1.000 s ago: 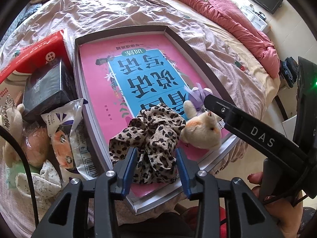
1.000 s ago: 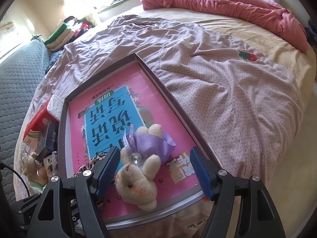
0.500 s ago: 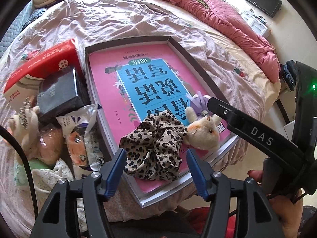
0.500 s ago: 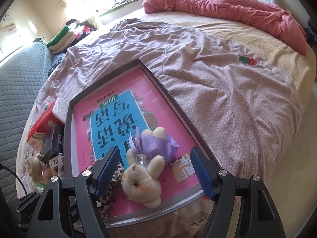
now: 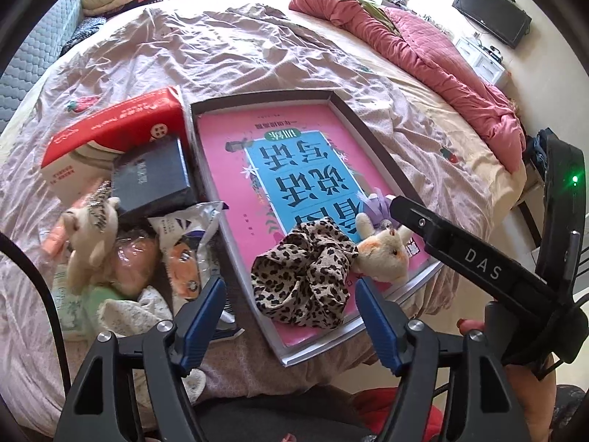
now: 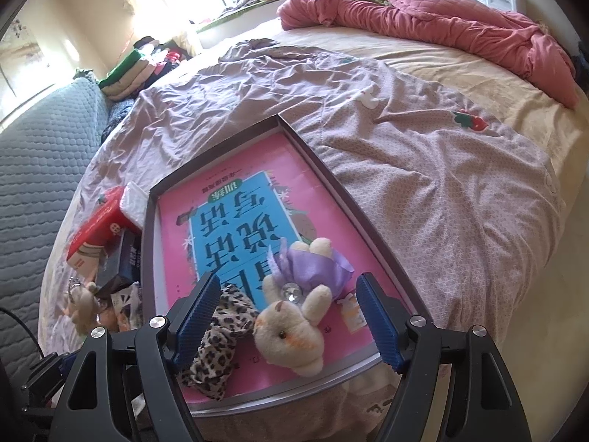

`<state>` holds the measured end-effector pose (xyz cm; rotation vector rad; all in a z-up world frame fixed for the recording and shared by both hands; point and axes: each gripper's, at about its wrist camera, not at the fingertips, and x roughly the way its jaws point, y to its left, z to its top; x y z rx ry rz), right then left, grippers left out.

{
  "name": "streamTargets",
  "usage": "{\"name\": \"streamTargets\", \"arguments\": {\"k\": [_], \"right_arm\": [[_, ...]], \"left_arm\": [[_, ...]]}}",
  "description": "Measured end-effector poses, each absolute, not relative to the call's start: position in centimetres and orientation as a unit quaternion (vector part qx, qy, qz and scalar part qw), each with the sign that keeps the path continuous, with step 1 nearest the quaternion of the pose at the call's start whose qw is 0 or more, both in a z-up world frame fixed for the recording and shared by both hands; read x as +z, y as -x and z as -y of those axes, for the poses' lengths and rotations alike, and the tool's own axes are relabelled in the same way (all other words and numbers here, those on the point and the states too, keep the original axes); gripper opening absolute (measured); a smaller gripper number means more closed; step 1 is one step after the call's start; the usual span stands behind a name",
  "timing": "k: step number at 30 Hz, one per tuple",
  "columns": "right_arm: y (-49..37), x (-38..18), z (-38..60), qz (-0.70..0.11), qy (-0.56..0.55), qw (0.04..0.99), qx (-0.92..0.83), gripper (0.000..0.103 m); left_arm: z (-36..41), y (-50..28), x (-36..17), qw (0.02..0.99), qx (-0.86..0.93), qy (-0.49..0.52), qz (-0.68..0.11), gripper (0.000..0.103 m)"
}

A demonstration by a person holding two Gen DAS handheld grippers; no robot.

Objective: Organize soft objects
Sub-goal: 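Move both open grippers back toward the pile of soft items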

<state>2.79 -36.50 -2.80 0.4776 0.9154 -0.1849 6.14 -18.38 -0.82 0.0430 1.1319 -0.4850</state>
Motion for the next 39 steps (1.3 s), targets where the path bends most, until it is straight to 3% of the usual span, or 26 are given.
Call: {"name": "streamTargets", "arguments": {"k": [24, 39], "right_arm": [[-1.8, 2.5, 32.2, -0.399, -0.186, 0.897, -0.037, 0.078], [-1.6, 5.0, 28.4, -0.385, -0.163, 0.908, 0.018, 0.078]], "left_arm": [[14.2, -4.6, 3.2, 0.854, -0.181, -0.030, -0.488, 0.076], [4.9, -5.7, 5.6, 0.872, -0.114, 0.035, -0.476, 0.076]]}}
